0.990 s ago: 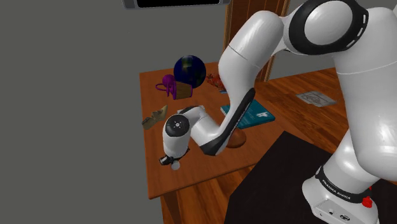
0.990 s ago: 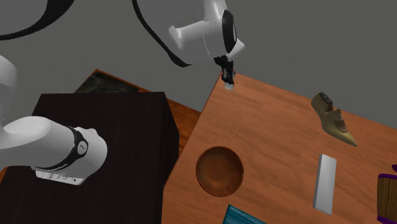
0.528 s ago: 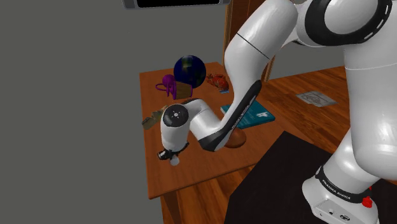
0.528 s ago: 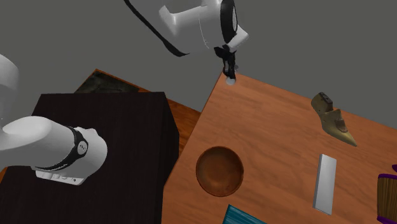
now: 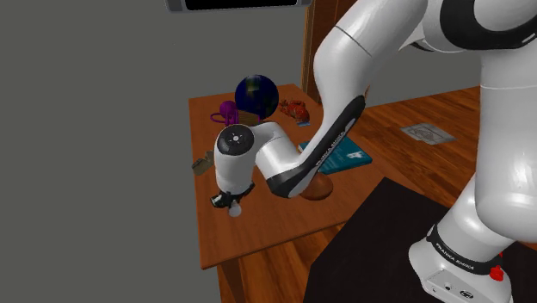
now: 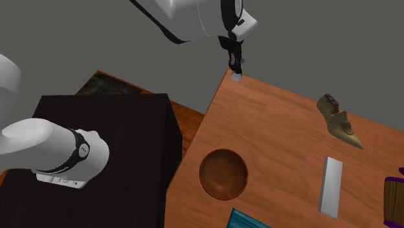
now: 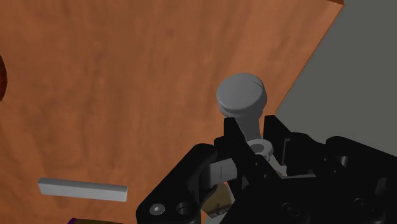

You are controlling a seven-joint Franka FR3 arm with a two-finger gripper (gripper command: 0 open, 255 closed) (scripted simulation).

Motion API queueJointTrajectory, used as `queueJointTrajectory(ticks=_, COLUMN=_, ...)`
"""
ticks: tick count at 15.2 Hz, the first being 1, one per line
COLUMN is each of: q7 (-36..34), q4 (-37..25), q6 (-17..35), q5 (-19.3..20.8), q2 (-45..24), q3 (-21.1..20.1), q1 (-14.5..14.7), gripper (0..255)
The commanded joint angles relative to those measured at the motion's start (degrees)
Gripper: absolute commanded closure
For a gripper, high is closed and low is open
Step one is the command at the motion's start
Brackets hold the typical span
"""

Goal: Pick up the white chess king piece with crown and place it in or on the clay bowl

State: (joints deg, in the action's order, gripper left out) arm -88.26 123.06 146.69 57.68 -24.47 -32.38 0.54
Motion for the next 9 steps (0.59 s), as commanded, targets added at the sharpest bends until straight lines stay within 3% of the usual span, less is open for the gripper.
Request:
queueJointTrajectory(ticks=1, q7=0.99, q4=2.16, q6=1.18, q5=-0.59, q2=1.92, q3=-0.23, q1=-1.55, gripper=255)
queueJointTrajectory(ticks=9, q7=6.82, q4=15.88, q6=11.93, q5=0.00, q2=11.97, q3=2.14, q1=-11.30, gripper=255)
